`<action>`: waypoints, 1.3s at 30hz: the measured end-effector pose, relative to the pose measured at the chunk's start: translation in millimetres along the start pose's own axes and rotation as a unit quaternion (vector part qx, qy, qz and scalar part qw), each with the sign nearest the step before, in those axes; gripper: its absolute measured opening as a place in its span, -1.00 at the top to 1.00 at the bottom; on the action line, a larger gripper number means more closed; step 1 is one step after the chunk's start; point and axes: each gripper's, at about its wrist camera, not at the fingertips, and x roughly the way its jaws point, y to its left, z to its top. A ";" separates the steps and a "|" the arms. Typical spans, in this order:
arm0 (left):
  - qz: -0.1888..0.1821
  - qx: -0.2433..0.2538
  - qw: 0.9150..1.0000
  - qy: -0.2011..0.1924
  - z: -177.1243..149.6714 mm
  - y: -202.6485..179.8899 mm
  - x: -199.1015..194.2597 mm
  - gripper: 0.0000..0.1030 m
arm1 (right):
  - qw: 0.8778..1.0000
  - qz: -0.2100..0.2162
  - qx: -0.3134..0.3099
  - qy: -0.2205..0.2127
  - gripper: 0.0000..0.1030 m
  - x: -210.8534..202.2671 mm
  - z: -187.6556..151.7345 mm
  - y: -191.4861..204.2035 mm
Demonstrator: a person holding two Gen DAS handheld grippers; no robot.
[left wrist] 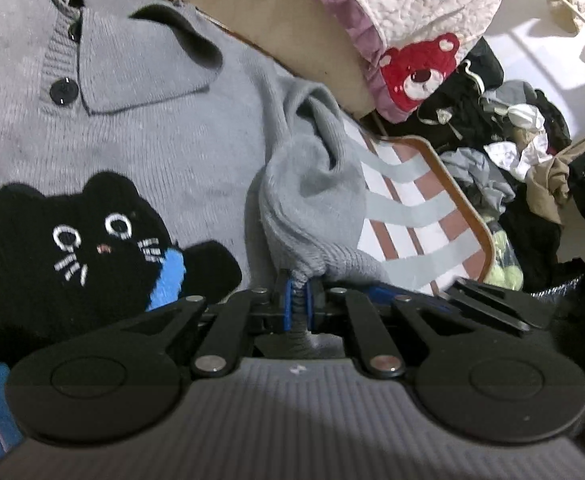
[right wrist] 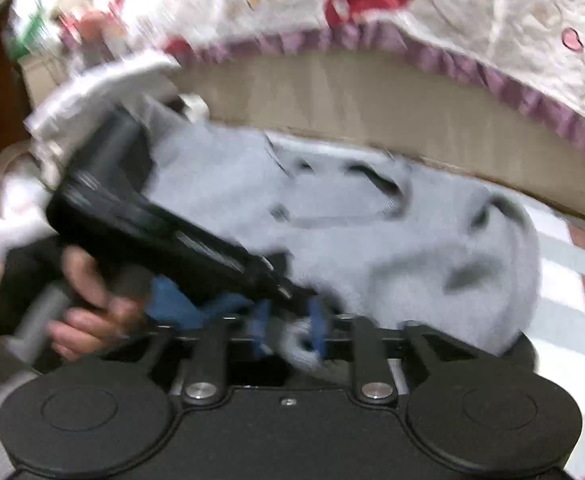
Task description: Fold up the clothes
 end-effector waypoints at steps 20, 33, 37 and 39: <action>0.062 -0.045 0.996 -0.037 3.3 9.6 -3.7 0.84 | 0.989 0.043 -0.141 0.022 0.77 24.5 -20.5 44.8; 0.117 0.145 0.980 0.063 -19.2 -38.4 -40.1 0.71 | 0.974 0.038 -0.217 0.052 0.77 40.8 -27.1 59.6; 0.095 0.109 0.989 0.043 -21.8 -37.1 -48.8 0.74 | 0.970 0.034 -0.237 0.047 0.76 36.0 -25.8 68.2; 0.059 0.076 0.995 0.039 -22.2 -30.0 -54.9 0.68 | 0.966 0.042 -0.252 0.041 0.76 32.3 -28.9 73.7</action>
